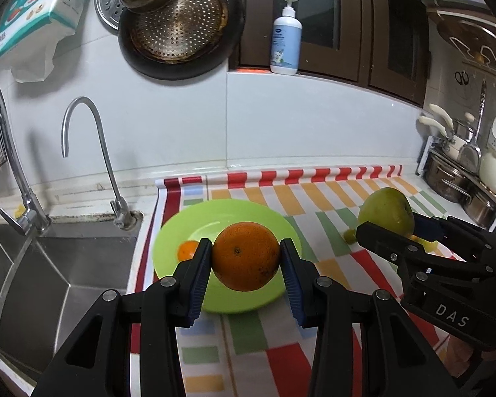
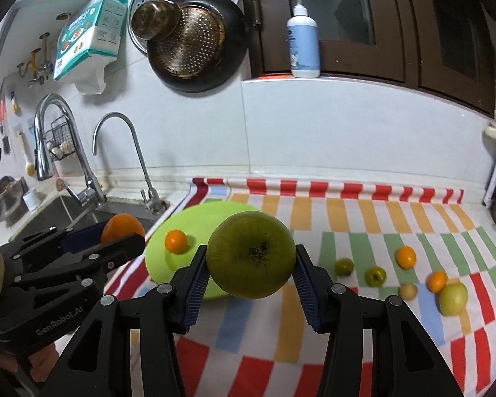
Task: Organize fruits
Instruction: 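Carry the apple and orange onto the green plate and open both grippers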
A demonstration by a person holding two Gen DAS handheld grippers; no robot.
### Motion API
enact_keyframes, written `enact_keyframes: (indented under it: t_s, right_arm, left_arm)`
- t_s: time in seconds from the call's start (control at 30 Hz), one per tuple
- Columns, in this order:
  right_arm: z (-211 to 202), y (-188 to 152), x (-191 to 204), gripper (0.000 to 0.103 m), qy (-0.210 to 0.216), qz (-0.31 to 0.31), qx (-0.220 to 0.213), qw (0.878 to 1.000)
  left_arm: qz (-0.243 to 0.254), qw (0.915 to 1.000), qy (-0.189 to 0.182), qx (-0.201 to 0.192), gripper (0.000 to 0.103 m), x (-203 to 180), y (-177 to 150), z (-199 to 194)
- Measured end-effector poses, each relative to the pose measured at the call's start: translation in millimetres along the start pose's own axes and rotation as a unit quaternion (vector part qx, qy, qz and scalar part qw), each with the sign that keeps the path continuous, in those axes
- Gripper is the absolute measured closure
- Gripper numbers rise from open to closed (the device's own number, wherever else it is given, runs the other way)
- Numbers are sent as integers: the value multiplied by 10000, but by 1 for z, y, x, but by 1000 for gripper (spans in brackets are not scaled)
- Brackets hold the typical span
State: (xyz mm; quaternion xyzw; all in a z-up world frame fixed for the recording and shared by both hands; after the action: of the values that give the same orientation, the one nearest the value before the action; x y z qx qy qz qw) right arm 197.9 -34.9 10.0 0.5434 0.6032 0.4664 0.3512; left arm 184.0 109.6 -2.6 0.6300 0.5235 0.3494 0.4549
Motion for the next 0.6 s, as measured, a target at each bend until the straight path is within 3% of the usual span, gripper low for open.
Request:
enact_keyframes:
  t_s: [0.6]
  right_arm:
    - [92, 15, 8, 53, 414, -237, 244, 9986]
  left_arm:
    - [7, 9997, 171, 190, 62, 35, 5, 83]
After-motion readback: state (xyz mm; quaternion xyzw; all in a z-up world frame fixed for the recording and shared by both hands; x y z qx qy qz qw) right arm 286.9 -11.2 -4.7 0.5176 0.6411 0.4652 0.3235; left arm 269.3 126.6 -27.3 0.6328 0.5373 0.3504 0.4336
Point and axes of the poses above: each gripper's, at about its wrist camera, not at the fingertips, and z roughly the way its jaws point, x to its left, y to its top, the point moved 1 cm from there along z, roughly the way its jaws point, and after that the axes turned 13 degrees about -x, right-handed, at the moved point
